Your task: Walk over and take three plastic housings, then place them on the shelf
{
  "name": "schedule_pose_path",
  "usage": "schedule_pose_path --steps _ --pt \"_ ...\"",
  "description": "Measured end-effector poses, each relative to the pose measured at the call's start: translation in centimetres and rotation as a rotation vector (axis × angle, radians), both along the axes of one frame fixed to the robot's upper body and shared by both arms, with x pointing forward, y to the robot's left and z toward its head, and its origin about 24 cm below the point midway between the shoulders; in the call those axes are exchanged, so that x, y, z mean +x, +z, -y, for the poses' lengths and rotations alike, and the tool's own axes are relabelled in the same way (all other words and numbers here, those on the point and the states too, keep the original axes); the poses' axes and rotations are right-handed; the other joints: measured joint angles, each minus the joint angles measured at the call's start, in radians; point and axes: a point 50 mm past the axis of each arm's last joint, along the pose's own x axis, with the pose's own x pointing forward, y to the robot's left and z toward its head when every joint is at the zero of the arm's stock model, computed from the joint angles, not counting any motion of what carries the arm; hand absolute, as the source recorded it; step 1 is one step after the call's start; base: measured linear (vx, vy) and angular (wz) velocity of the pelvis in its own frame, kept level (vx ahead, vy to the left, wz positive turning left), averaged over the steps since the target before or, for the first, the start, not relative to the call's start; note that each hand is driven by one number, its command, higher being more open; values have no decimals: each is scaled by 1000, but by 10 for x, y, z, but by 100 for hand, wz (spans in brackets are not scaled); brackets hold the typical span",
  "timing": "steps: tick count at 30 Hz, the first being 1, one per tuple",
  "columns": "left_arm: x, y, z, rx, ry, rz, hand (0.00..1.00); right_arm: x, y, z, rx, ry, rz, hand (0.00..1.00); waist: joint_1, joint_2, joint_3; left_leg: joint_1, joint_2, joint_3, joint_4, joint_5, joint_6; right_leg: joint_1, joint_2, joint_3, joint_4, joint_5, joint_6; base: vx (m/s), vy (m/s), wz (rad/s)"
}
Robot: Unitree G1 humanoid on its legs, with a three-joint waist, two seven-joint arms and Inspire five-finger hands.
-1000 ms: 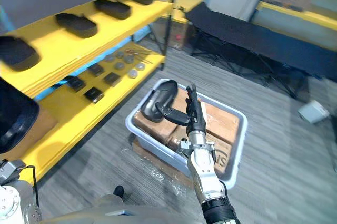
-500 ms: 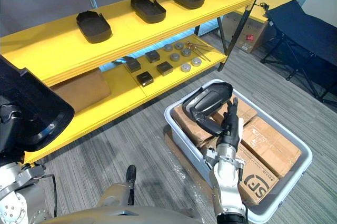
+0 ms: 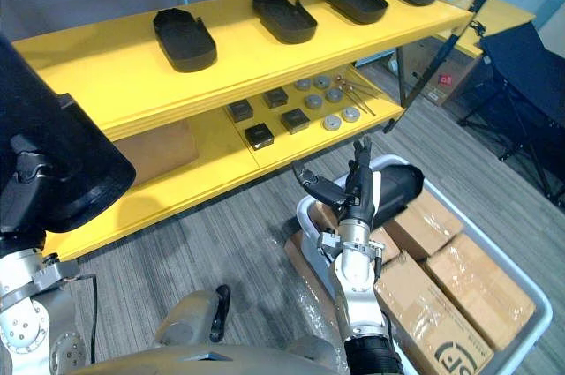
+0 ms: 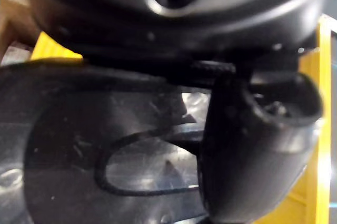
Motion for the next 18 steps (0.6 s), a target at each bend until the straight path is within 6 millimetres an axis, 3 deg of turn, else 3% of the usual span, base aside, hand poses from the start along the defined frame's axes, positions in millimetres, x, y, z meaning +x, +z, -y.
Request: schedule_pose_path --steps 2,5,7,8,9,11,14,16,18 --pt "9 4 1 -3 -9 34 0 3 9 2 -27 29 52 100 -21 14 1 78 -2 -50 -67 9 5 -40 117 15 -99 -108 -12 292 57 63" --pt "19 10 6 10 -27 62 0 2 25 12 -55 48 122 100 -36 19 -6 112 -14 -106 -96 11 7 -105 222 76 -307 -122 -17 290 -14 72" --pt "23 9 10 12 -50 58 0 1 34 18 -85 65 164 100 -54 18 -8 117 -27 -149 -92 13 4 -139 252 123 -428 -100 -6 243 -83 94" --pt "26 5 13 6 -66 41 0 1 36 20 -98 82 170 100 -58 2 -17 119 -52 -164 -85 8 -6 -134 251 151 -519 -8 -12 238 -155 87" --pt "27 2 15 0 -76 29 0 2 38 20 -106 96 178 100 -60 -21 -33 115 -80 -175 -75 -15 -21 -124 224 155 -564 82 7 227 -173 80" --pt "29 -6 21 -33 -97 1 0 3 42 22 -127 121 186 100 -47 25 -44 103 -42 -189 -61 -36 -39 -80 257 115 -636 99 -2 204 -157 50" --pt "29 -8 25 -36 -115 -12 0 8 47 19 -114 147 208 100 -45 37 -48 107 -12 -211 -77 -38 -52 -29 287 65 -699 112 -14 137 -91 44" --pt "30 -8 28 -36 -132 -13 0 7 49 20 -99 141 223 100 -49 36 -48 105 7 -160 -96 -29 -55 -5 288 51 -723 112 -14 112 -39 58" --pt "33 -8 34 -24 -180 -5 0 5 51 27 -69 83 243 100 -67 33 -50 99 85 93 -141 -31 -32 7 267 -11 -742 111 -15 37 -1 81"
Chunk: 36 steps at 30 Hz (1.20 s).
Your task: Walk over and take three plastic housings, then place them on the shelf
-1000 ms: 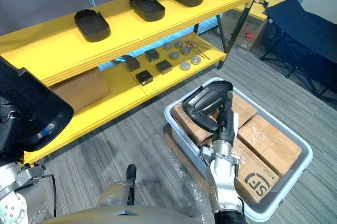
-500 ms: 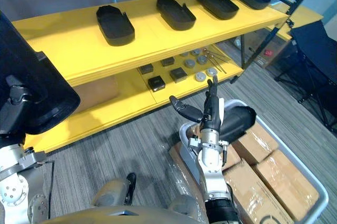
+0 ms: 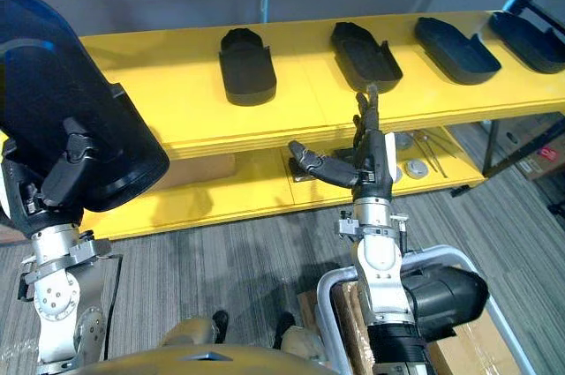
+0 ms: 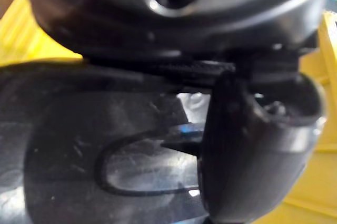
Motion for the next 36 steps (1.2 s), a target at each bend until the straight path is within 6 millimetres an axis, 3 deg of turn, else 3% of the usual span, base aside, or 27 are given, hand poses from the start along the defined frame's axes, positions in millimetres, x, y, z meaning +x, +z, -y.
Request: schedule_pose_path --steps 1,3,5,9,13,15,16,19,20,21,22,23,25,26,27,28,29,31,33,34,35,36 --pt "1 -1 3 -2 -13 0 0 -1 0 2 6 -17 8 100 -9 2 0 -1 14 43 -8 12 -1 1 -8 -13 0 0 0 8 23 75" --pt "7 -2 10 -8 -54 0 0 -3 1 8 27 -65 21 100 -10 10 1 10 -3 37 -43 65 -41 2 -22 -16 0 0 0 11 97 54" --pt "8 -3 13 -11 -65 -5 0 -4 -1 7 70 -81 25 100 -11 10 1 21 -19 31 -46 78 -40 20 -29 -2 -6 -1 0 19 105 26" --pt "6 -5 10 -18 -45 -16 0 -9 -7 -2 166 -76 44 100 -9 14 -1 44 -41 16 -44 72 -36 56 -43 14 -18 -17 11 -18 65 13" --pt "-2 -15 12 -21 -60 -69 0 -19 -16 -2 186 -100 18 100 -10 42 14 21 -46 0 -37 72 -44 55 -59 -12 2 -26 22 -80 39 23" --pt "-5 -18 12 -21 -64 -86 0 -21 -17 1 189 -121 21 100 -18 45 25 25 -41 38 -46 45 -93 61 -94 -35 15 -29 31 -75 87 46" --pt "-3 -19 13 -19 -80 -85 0 -21 -15 3 193 -138 34 100 -33 32 44 -10 -24 72 35 14 -80 70 -134 -62 41 -43 39 -103 142 58" --pt "-2 -25 16 -7 -117 -111 0 -21 -12 9 188 -175 50 100 -37 38 43 -42 58 95 123 28 -63 69 -215 -54 144 -103 83 -51 175 15" --pt "-2 -27 17 -3 -124 -119 0 -20 -9 10 179 -172 67 100 -36 70 33 -26 97 86 117 82 -44 54 -240 -28 207 -137 119 -6 395 -38" --pt "-3 -29 17 -2 -126 -128 0 -18 -4 11 162 -163 93 100 -37 104 15 -10 97 65 117 92 -91 28 -264 13 268 -168 164 0 350 -43" --pt "-3 -30 17 0 -128 -132 0 -16 -2 12 158 -160 107 100 -38 112 11 0 78 72 120 45 -125 20 -282 35 283 -176 179 66 433 -34" --pt "-3 -30 16 10 -138 -136 0 -14 -2 10 176 -171 118 100 -46 106 9 -1 33 88 138 11 -92 25 -322 79 268 -176 187 81 403 3" --pt "-2 -28 16 33 -154 -130 0 -15 -4 6 215 -188 117 100 -68 102 8 -11 -21 87 149 -12 -68 57 -343 108 203 -171 184 92 396 34" --pt "0 -25 14 61 -173 -120 0 -15 -8 3 235 -194 105 100 -76 94 2 -30 -43 74 164 -24 -54 77 -346 111 171 -150 169 102 259 43" --pt "5 -20 12 94 -195 -105 0 -14 -12 0 244 -193 88 100 -73 76 9 -35 -52 69 170 -32 -49 78 -353 106 183 -89 190 104 224 36" --pt "6 -19 12 103 -204 -101 0 -14 -14 -1 245 -191 76 100 -67 72 12 -31 -51 65 166 -30 -51 65 -352 100 208 -68 185 94 162 19" --pt "9 -17 12 115 -226 -93 0 -15 -17 -5 245 -195 62 100 -62 66 15 -12 -43 60 142 -22 -47 36 -348 88 273 -31 138 70 100 7" --pt "10 -16 12 131 -258 -97 0 -14 -19 -9 266 -200 60 100 -65 56 15 46 -36 60 73 12 -25 7 -342 94 333 13 92 122 78 1" --pt "14 -11 12 157 -277 -84 0 -14 -18 -10 267 -193 64 100 -73 54 11 71 -10 60 34 25 -26 1 -281 106 293 -55 107 145 -4 -2" --pt "19 -4 12 169 -285 -56 0 -14 -17 -12 264 -178 65 100 -76 45 4 70 10 62 5 42 -36 -16 -213 103 188 -69 100 109 -84 -11" --pt "22 -2 11 158 -287 -46 0 -14 -17 -14 253 -169 66 100 -76 34 0 70 16 71 -14 51 -45 -26 -176 102 110 -59 94 106 -103 -26" --pt "22 -2 11 144 -283 -45 0 -13 -15 -17 229 -156 68 100 -76 19 -6 70 17 91 -23 53 -53 -35 -145 108 38 -11 87 78 -107 -25"
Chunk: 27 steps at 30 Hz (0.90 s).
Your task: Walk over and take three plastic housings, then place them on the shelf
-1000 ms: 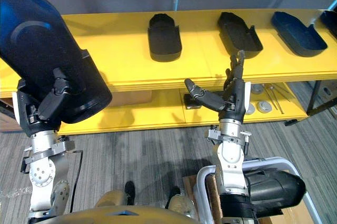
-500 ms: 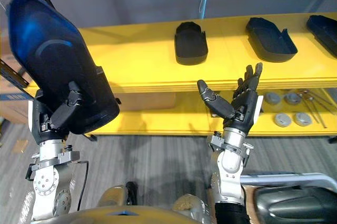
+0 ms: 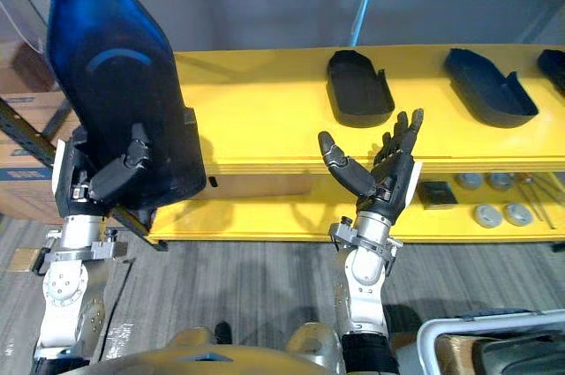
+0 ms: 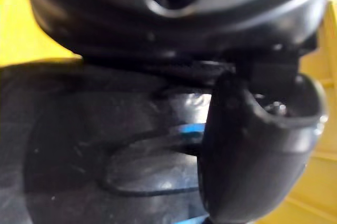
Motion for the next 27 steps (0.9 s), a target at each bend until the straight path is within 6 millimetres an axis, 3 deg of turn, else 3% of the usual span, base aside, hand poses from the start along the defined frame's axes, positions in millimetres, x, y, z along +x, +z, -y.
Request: schedule_pose_path --steps 1,3,8,10,11,14,16,19,21,23,27 --pt "0 -2 0 -15 8 -8 0 0 1 0 -11 8 3 100 -9 -1 -1 0 2 8 -1 -1 -5 3 15 28 -23 57 18 86 -122 -42" --pt "-3 -10 5 -58 21 -45 0 2 3 0 -43 45 3 100 -11 25 -3 5 50 47 -8 -15 -35 18 65 45 -92 92 4 120 -140 -49" --pt "0 -11 21 -71 -37 -49 0 1 10 15 -119 46 7 100 -30 31 0 2 112 43 20 -31 -67 23 134 34 -77 65 -31 65 -117 -7" --pt "1 -18 22 -93 -26 -75 0 -1 20 20 -156 59 45 100 -37 33 4 -7 122 41 85 -26 -48 32 133 20 -33 8 -43 40 -121 22" --pt "1 -24 22 -106 -9 -100 0 -2 25 20 -170 68 63 100 -35 35 6 -36 131 40 176 -23 -23 52 132 13 -32 -8 -46 -5 -100 13" --pt "1 -28 14 -120 49 -116 0 -3 36 19 -204 114 107 100 -17 58 20 -94 156 -1 341 5 18 105 146 24 -65 -14 -57 28 -88 2" --pt "0 -27 6 -115 88 -111 0 -3 38 18 -199 143 123 100 -11 56 23 -117 145 -22 334 -20 11 118 146 47 -90 -5 -73 85 -10 -7" --pt "-2 -23 -4 -70 146 -99 0 -1 41 16 -207 161 132 100 -7 67 24 -81 71 -40 74 -37 -15 116 125 88 -90 -4 -70 95 80 -30" --pt "-1 -21 -7 -71 170 -97 0 0 42 16 -222 178 129 100 12 104 18 -32 61 -54 -45 74 -39 107 138 140 -67 -14 -41 132 183 -84" --pt "5 -15 -17 -63 200 -101 0 0 43 6 -222 235 129 100 -2 67 27 -3 25 -25 -52 79 -27 101 107 166 -42 -22 -22 146 165 -48" --pt "22 -1 -26 -42 210 -100 0 -1 49 -7 -186 345 167 100 -13 40 31 26 -10 -3 -90 82 -14 102 72 165 -57 -14 -8 60 111 -11"
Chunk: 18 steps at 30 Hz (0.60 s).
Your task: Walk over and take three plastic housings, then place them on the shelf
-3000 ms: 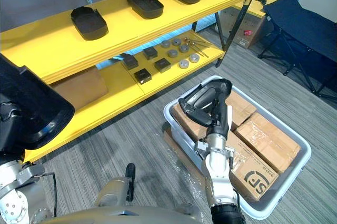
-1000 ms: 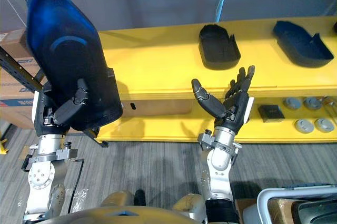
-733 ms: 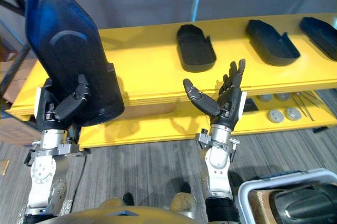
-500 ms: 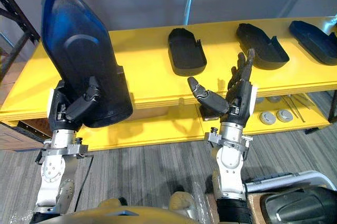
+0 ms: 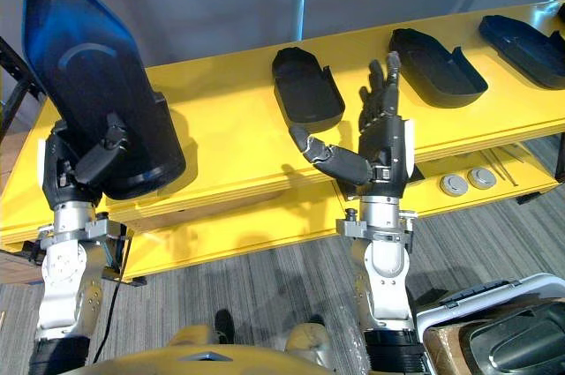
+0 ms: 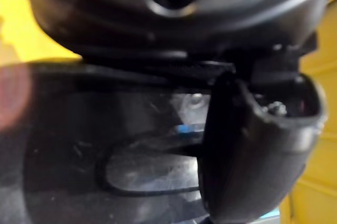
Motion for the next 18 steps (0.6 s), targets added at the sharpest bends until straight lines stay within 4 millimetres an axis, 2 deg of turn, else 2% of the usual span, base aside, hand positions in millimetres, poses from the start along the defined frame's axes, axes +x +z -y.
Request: schedule_pose_path --steps 4,8,12,15,18 --pt "14 1 1 -98 -62 -18 0 2 -7 -22 -12 116 -49 100 0 -2 -1 23 -16 17 -47 15 10 2 -11 -1 -18 6 10 12 30 -7" --pt "36 -22 7 -246 -126 -133 0 4 -12 -37 -30 207 -96 100 -8 -2 -1 21 -19 21 -88 42 7 -20 -6 -1 -30 13 21 -24 -7 -3" --pt "58 -41 5 -380 -106 -238 0 13 -3 -44 -13 296 -85 100 -40 0 1 -29 -18 36 -87 56 11 -100 -5 22 13 14 23 -26 -1 -7" --pt "71 -35 4 -443 -85 -226 0 18 6 -49 -24 333 -52 100 -57 8 20 -40 -19 45 -85 60 15 -133 -10 30 53 3 24 -49 -3 -11" --pt "80 -21 -2 -458 -80 -204 0 20 16 -61 -38 392 -32 100 -64 17 51 -44 -23 66 -84 63 14 -191 -18 58 137 -37 27 -64 -20 -14"
